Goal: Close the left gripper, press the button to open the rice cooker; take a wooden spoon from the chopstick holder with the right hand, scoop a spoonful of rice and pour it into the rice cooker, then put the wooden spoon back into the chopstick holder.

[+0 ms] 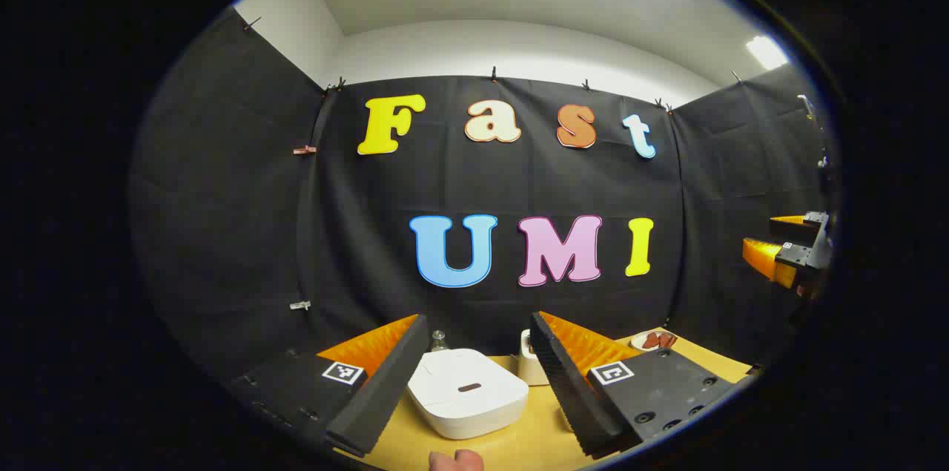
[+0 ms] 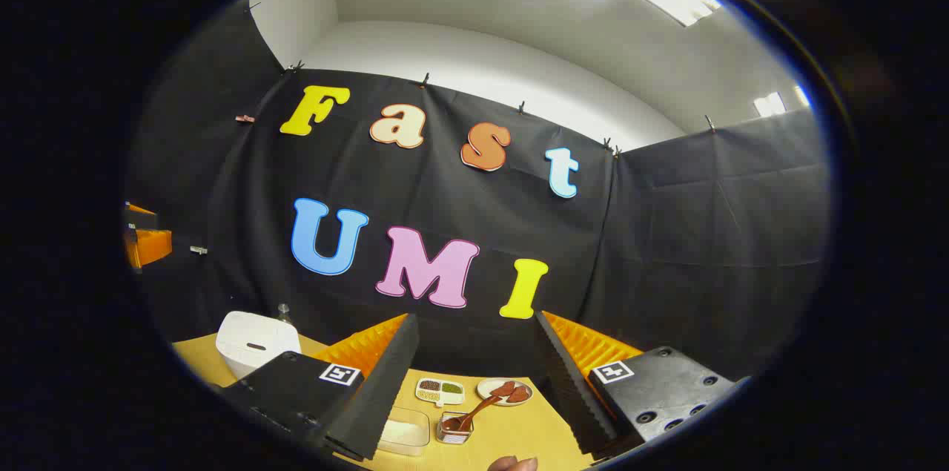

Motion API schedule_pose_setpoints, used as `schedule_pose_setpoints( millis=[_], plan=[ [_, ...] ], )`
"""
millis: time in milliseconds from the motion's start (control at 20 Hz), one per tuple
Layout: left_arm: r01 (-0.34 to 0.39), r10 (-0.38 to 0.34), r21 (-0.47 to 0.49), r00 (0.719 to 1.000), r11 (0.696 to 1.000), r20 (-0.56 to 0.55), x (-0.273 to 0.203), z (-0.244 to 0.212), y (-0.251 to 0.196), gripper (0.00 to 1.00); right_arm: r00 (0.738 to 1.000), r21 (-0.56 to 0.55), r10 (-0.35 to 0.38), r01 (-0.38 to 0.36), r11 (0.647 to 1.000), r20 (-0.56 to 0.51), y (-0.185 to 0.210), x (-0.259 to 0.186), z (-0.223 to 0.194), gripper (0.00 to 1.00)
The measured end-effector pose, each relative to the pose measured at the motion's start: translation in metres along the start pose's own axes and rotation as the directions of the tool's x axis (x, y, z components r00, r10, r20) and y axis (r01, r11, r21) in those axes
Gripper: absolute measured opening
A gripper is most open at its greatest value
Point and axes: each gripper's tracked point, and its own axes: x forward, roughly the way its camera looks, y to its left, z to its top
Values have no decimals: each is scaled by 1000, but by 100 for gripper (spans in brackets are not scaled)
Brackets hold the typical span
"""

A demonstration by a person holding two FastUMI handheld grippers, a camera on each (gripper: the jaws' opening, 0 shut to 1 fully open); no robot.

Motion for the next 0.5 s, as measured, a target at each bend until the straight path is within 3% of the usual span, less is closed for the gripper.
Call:
schedule_pose_setpoints(
  millis=[350, 500],
  plan=[
    [1, -2, -12, 999, 1000, -37, 9, -12, -5, 95, 1000, -7, 23, -24, 1000, -9, 3, 0, -9, 97],
    [-11, 13, 30, 999, 999, -44, 9, -14, -4, 95, 999, 16, 38, -38, 999, -20, 4, 3, -15, 97]
  ],
)
